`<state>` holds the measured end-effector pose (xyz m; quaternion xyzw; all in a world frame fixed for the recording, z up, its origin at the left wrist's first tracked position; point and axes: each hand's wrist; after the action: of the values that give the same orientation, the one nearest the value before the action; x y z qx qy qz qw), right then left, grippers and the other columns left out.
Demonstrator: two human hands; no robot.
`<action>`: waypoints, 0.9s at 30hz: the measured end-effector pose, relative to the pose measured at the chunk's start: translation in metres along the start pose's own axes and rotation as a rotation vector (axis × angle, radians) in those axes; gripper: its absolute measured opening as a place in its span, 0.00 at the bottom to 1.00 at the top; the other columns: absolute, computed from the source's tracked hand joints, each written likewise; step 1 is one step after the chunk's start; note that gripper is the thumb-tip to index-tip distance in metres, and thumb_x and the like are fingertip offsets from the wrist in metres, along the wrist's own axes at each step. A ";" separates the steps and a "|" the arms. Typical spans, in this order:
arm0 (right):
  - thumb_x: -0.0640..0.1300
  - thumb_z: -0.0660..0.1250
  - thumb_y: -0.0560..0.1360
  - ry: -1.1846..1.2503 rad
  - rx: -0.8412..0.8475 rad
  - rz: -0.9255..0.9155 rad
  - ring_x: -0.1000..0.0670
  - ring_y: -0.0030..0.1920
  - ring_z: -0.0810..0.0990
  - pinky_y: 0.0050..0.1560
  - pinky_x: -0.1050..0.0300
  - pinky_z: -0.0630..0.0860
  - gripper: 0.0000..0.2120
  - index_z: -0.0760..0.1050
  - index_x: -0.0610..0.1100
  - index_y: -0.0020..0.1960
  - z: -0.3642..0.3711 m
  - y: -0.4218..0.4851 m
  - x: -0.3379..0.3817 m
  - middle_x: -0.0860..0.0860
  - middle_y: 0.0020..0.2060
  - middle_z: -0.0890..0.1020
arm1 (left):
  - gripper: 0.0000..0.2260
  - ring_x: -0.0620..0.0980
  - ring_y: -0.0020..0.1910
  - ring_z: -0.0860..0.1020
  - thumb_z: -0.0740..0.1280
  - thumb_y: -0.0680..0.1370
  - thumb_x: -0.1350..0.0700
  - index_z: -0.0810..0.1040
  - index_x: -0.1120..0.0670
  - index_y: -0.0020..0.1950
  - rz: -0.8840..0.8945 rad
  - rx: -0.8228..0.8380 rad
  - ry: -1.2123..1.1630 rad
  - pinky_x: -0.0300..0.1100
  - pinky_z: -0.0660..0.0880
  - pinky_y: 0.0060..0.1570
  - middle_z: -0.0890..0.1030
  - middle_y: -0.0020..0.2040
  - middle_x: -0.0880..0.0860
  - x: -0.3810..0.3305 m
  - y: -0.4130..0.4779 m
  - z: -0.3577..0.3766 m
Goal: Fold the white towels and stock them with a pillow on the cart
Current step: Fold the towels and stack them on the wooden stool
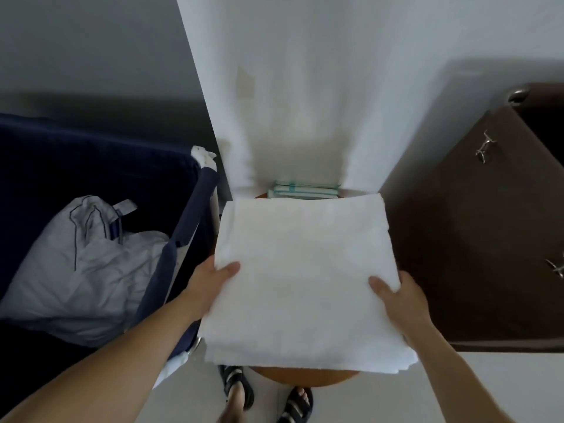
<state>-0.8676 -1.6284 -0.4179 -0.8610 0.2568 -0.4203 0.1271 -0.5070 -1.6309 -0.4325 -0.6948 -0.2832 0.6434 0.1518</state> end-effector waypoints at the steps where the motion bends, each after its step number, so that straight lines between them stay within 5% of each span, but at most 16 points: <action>1: 0.58 0.69 0.75 -0.014 0.005 0.021 0.46 0.48 0.77 0.55 0.44 0.75 0.19 0.70 0.48 0.58 0.004 -0.001 -0.006 0.52 0.48 0.78 | 0.12 0.51 0.47 0.82 0.70 0.78 0.55 0.77 0.55 0.60 -0.003 -0.020 0.039 0.40 0.77 0.39 0.83 0.51 0.53 0.002 -0.001 0.001; 6: 0.62 0.68 0.74 -0.112 0.017 0.095 0.42 0.52 0.79 0.56 0.44 0.76 0.24 0.70 0.47 0.61 0.009 -0.002 -0.034 0.48 0.51 0.80 | 0.24 0.55 0.52 0.81 0.74 0.73 0.45 0.75 0.55 0.64 -0.184 -0.014 0.141 0.50 0.79 0.49 0.82 0.55 0.53 0.040 -0.013 -0.001; 15: 0.61 0.61 0.78 -0.215 -0.060 -0.005 0.38 0.53 0.78 0.56 0.42 0.75 0.21 0.66 0.47 0.61 0.014 -0.012 -0.036 0.45 0.54 0.79 | 0.32 0.57 0.59 0.76 0.67 0.75 0.38 0.63 0.55 0.70 -0.122 -0.094 0.615 0.51 0.75 0.59 0.75 0.64 0.55 0.067 -0.054 -0.001; 21: 0.60 0.59 0.78 -0.746 -0.274 -0.377 0.42 0.78 0.52 0.74 0.39 0.57 0.36 0.53 0.47 0.80 0.026 -0.042 -0.021 0.45 0.79 0.56 | 0.38 0.58 0.74 0.62 0.55 0.80 0.38 0.36 0.50 0.80 0.116 -0.134 1.246 0.52 0.66 0.68 0.55 0.78 0.56 0.063 -0.082 0.008; 24: 0.61 0.53 0.80 -0.924 -0.034 -0.541 0.43 0.80 0.48 0.75 0.36 0.50 0.32 0.51 0.51 0.81 0.051 -0.068 -0.009 0.47 0.80 0.52 | 0.32 0.58 0.79 0.39 0.49 0.82 0.40 0.39 0.49 0.80 0.252 0.062 1.485 0.59 0.49 0.76 0.39 0.81 0.54 0.055 -0.092 -0.003; 27: 0.59 0.43 0.83 -0.998 0.238 -0.350 0.46 0.80 0.41 0.77 0.36 0.45 0.29 0.45 0.52 0.81 0.072 -0.085 0.007 0.51 0.81 0.44 | 0.30 0.56 0.79 0.36 0.51 0.82 0.42 0.44 0.48 0.80 0.316 0.215 1.537 0.59 0.44 0.76 0.40 0.81 0.52 0.043 -0.102 -0.025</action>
<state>-0.7786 -1.5608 -0.4204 -0.9655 -0.0314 -0.0016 0.2584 -0.5019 -1.5206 -0.4049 -0.9580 0.0670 0.0210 0.2780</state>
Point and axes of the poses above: each hand's wrist, its own y-axis towards the middle knuckle, its own z-axis out of the palm, x = y × z
